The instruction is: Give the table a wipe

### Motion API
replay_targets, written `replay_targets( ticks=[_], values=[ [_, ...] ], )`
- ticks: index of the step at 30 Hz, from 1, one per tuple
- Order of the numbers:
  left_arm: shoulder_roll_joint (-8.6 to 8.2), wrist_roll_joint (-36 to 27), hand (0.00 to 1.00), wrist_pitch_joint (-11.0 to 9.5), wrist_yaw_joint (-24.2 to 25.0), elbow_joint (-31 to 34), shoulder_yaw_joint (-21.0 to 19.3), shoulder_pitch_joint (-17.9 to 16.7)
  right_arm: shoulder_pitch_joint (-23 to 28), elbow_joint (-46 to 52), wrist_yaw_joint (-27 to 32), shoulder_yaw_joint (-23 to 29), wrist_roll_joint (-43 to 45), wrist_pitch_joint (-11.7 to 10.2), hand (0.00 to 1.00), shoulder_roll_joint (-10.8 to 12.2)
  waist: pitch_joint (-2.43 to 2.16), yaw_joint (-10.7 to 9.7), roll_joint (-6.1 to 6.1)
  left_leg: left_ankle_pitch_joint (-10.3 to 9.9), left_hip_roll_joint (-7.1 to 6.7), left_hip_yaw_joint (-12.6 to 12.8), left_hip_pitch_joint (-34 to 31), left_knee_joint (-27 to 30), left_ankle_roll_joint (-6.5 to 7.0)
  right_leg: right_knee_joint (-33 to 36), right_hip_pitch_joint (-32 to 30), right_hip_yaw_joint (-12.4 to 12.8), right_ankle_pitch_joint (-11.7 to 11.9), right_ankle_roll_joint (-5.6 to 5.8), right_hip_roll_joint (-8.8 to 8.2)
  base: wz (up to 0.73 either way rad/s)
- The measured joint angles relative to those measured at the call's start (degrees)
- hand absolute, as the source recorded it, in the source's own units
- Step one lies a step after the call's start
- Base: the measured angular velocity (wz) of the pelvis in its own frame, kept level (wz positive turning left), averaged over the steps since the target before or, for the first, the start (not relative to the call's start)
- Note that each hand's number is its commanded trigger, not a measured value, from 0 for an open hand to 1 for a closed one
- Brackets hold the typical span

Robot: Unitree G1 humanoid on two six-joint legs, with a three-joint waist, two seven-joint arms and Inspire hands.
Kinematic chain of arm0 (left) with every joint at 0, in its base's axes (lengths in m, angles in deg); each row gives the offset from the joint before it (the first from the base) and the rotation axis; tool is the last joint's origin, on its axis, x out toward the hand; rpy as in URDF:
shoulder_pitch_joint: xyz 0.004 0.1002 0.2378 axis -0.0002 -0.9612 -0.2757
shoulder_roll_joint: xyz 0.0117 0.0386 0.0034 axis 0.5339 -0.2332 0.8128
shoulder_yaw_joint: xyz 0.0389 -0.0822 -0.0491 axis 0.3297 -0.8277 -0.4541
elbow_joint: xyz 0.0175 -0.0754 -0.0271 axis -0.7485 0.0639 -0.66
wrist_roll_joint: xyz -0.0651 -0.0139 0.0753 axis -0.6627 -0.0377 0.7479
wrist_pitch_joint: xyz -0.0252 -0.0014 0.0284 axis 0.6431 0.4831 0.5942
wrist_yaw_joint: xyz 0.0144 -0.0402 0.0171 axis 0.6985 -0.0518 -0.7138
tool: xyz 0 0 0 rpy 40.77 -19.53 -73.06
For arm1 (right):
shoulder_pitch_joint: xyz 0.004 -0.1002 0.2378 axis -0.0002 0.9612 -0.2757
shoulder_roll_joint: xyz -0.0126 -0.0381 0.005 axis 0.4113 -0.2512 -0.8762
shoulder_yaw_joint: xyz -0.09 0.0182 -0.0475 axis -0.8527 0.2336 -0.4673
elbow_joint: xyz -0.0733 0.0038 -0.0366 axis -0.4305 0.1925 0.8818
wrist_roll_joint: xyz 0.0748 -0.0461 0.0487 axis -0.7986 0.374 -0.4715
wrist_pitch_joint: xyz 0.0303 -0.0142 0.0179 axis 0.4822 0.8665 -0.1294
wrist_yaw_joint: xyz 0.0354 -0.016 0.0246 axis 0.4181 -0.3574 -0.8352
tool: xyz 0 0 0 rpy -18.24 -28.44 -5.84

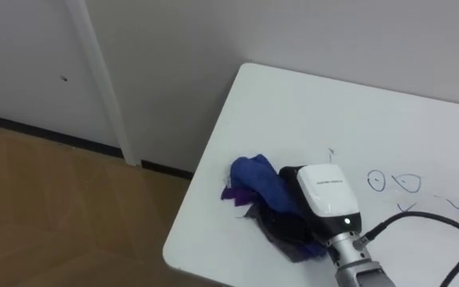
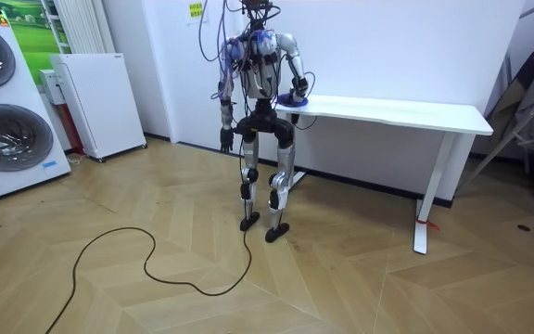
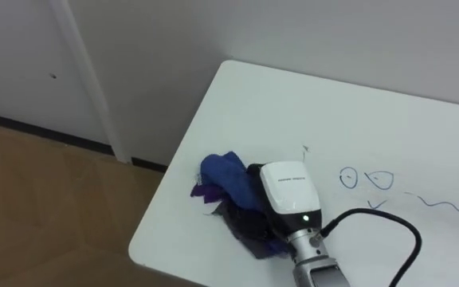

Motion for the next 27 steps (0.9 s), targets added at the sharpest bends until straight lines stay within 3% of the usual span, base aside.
replay_targets(
  ticks=[15, 24, 26, 27],
  values=[
    [0.25, 0.03, 0.00, 1.40, 0.37, 2.92, -0.89, -1.71, 0.95, -2.56, -0.54, 4.93, -5.04, 0.25, 1.00, 0.32, 0.11, 0.06, 0.29, 0.13, 0.15, 0.14, 0.47, 0.03, 0.21, 0.01, 0.43, 0.82, 0.13, 0.26, -0.16, -0.01],
    [-0.64, -0.03, 0.00, 2.38, 0.04, 2.87, -0.09, -1.75, -4.81, -2.11, -6.99, 2.14, -11.61, 5.89, 1.00, 2.16, 0.32, 1.82, 1.07, 0.31, 0.23, 0.74, -1.08, 0.04, -0.09, 0.28, -1.24, 0.57, 0.15, 0.31, -0.02, -0.06],
    [-0.71, 0.05, 0.00, 2.68, 0.13, 2.97, -0.14, -1.94, -8.23, -3.30, -9.32, 2.01, -13.13, 6.92, 1.00, 2.85, 0.70, 2.56, 1.17, 0.70, 0.21, 0.70, -1.55, -0.10, -0.27, 0.32, -1.85, 0.56, 0.15, 0.30, 0.00, 0.00],
    [-0.74, 0.09, 0.00, 2.78, 0.17, 3.02, -0.14, -1.92, -9.06, -3.82, -9.81, 2.04, -13.59, 6.93, 1.00, 2.86, 0.68, 2.68, 1.21, 0.75, 0.25, 0.70, -1.73, -0.11, -0.28, 0.37, -2.07, 0.53, 0.15, 0.30, 0.01, 0.07]
  ],
)
